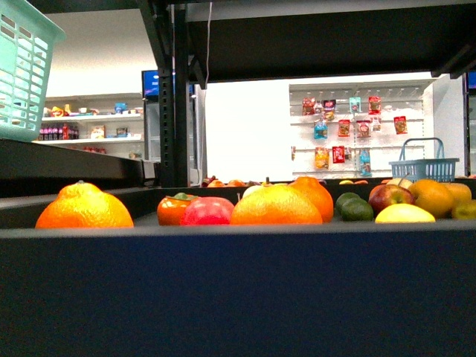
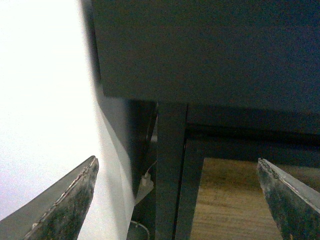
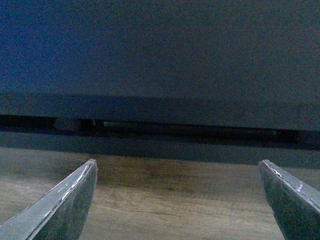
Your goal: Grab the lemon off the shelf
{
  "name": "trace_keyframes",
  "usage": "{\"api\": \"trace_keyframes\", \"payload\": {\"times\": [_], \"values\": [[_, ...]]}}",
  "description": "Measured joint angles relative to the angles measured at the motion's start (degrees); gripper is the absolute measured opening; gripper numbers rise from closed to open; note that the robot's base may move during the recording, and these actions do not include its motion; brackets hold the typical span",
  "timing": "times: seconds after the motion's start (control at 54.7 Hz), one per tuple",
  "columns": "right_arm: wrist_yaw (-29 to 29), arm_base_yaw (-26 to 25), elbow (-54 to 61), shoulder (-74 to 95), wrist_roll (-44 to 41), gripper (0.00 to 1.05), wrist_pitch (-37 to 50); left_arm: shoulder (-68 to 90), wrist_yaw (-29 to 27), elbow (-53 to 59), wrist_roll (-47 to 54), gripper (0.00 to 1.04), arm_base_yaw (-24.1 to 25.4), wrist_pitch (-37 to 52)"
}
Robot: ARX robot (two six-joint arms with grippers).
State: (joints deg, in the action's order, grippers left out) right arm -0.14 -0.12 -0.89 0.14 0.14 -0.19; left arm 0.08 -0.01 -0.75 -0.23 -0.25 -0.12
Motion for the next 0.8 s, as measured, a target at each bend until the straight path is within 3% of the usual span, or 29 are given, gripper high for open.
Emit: {"api": "trace_keyframes", "payload": {"times": [0.804], "values": [[0.0, 0.02, 0.0, 0.0, 0.0, 0.97, 0.0, 0.0, 0.0, 0.0, 0.0, 0.97, 0.0, 0.0]]}}
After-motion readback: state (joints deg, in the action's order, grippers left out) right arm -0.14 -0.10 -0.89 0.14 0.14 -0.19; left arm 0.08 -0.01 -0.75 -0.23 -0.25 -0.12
